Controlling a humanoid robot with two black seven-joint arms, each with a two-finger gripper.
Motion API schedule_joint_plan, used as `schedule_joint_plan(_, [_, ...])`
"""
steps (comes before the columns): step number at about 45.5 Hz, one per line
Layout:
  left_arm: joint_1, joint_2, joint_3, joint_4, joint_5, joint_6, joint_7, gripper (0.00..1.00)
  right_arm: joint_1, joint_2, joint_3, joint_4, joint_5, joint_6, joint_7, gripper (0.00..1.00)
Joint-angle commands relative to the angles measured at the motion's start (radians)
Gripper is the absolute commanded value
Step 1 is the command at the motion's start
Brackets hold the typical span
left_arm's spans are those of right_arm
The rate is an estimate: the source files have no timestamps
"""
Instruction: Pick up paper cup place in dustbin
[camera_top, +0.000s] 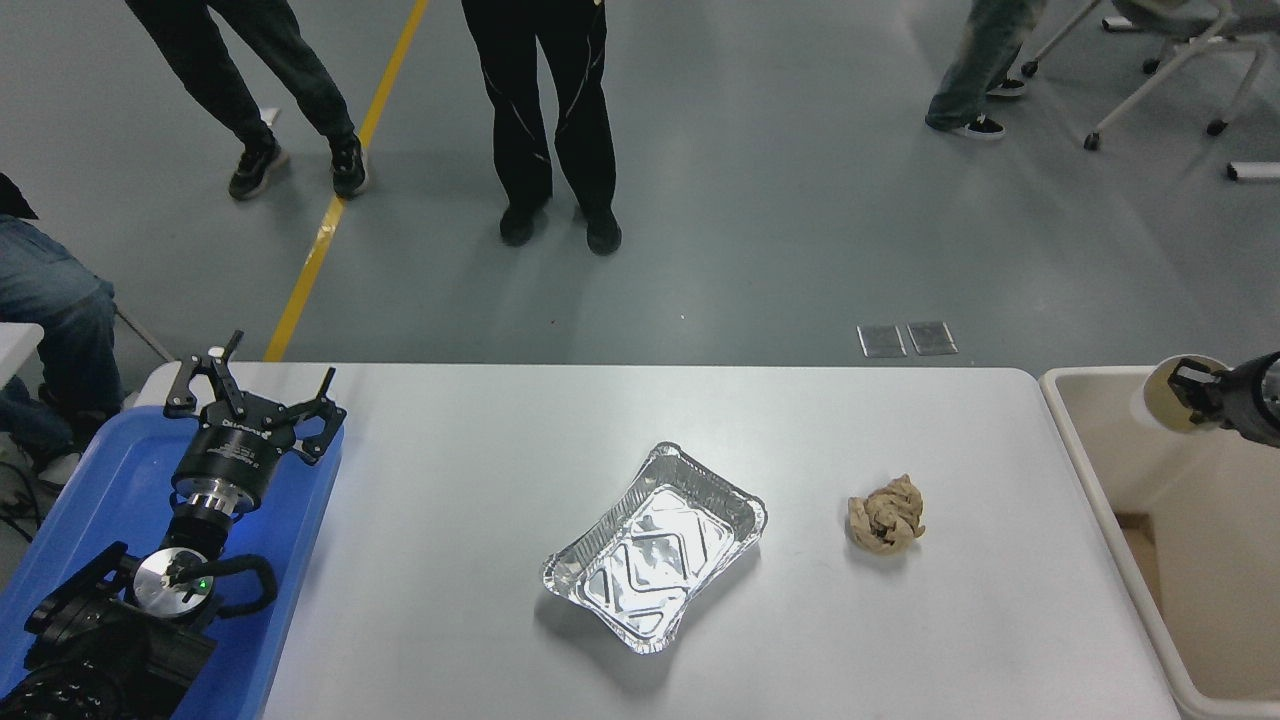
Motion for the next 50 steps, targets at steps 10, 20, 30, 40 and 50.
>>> schedule_joint_plan(10, [0.000, -0.001, -0.002, 0.000, 0.000, 0.000, -0.002, 0.99, -0.298, 0.204, 0.102, -0.290, 0.158, -0.271, -0.001, 0.00])
schedule_joint_plan(20, [0.000, -0.001, -0.002, 0.000, 0.000, 0.000, -0.002, 0.99, -0.309, 0.210, 0.134, -0.290, 0.159, -0.288, -0.001, 0.00])
schedule_joint_plan(30, [0.000, -0.001, -0.002, 0.000, 0.000, 0.000, -0.002, 0.99, -0.305, 0.210, 0.134, -0.276, 0.162, -0.284, 0.001, 0.82])
schedule_joint_plan(40, [0.000, -0.001, 0.000, 0.000, 0.000, 0.000, -0.002, 0.99, -0.284, 0.188, 0.134, -0.152, 0.204, -0.270, -0.007, 1.00])
schedule_joint_plan(50, [0.000, -0.001, 0.000, 0.000, 0.000, 0.000, 0.000, 0.99, -0.175, 0.080, 0.101, 0.033, 0.212, -0.193, -0.005, 1.00])
